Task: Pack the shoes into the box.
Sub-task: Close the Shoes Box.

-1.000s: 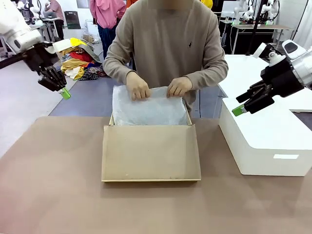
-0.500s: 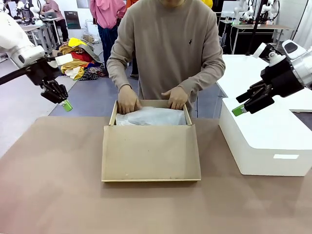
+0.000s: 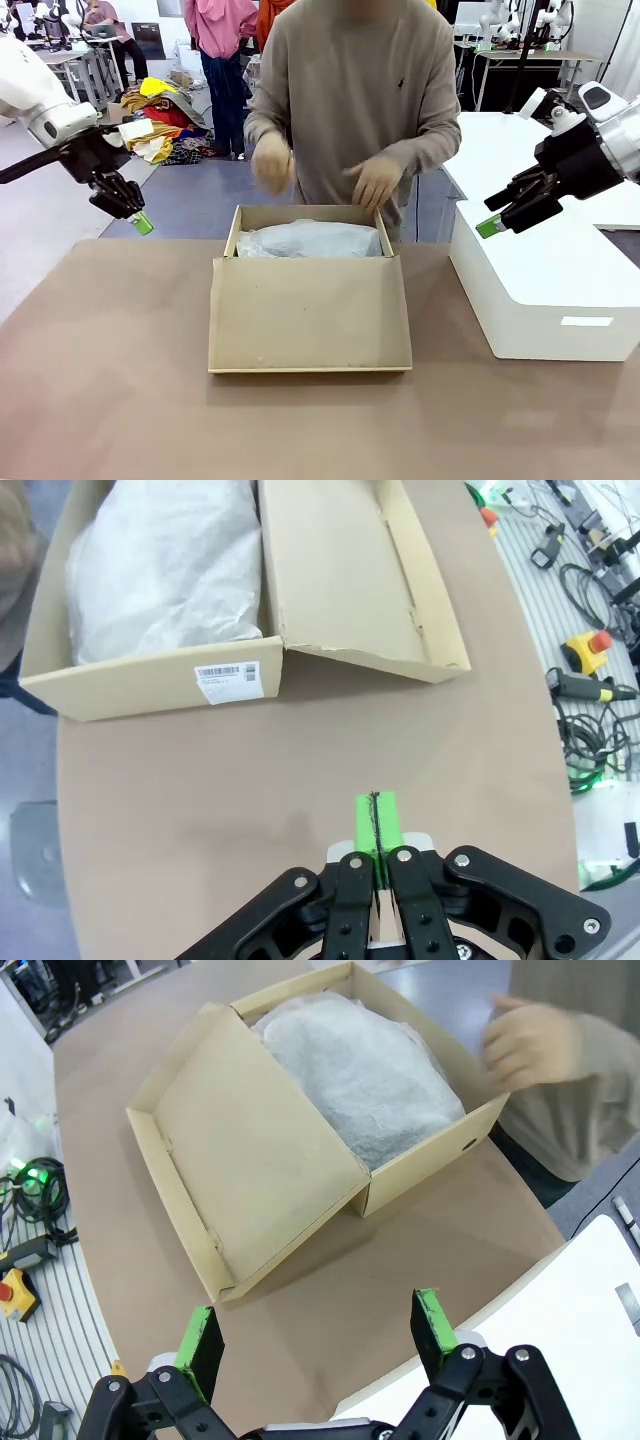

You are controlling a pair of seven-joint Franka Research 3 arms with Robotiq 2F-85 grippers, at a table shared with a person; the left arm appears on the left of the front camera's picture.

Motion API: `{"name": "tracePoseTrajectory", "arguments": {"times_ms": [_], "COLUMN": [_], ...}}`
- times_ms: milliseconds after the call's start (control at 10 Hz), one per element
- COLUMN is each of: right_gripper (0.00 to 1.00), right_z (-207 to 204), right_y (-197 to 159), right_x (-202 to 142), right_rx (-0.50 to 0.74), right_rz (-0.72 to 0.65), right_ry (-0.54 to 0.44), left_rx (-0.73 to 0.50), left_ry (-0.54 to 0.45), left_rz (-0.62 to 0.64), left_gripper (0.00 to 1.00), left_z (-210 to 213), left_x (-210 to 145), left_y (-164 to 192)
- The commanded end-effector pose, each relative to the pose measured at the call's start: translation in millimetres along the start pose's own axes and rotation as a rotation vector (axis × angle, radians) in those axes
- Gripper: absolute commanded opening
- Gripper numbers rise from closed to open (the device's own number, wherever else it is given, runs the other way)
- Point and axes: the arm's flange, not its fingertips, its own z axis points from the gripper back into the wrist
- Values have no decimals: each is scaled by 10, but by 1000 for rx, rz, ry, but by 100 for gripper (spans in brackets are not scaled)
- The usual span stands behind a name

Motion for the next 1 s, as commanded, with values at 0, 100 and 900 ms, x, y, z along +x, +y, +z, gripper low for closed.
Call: {"name": "tracePoseTrajectory", "arguments": {"times_ms": [0,100,900], "right_gripper": [100,100,100], "right_z": [-21,-21,-21], "right_y": [-40,-40,-40], "right_x": [7,7,7], "right_rx": [9,9,9], "right_rz": [24,24,24], "right_ry": [-34,-34,-34], "left_rx": [10,10,-64], "left_ry": [7,7,-117], "left_rz": [-1,-1,-32], "left_gripper": [0,0,0], "left_z": [32,32,-628], "left_x": [-1,-1,-353], "left_y": [-21,-21,209]}}
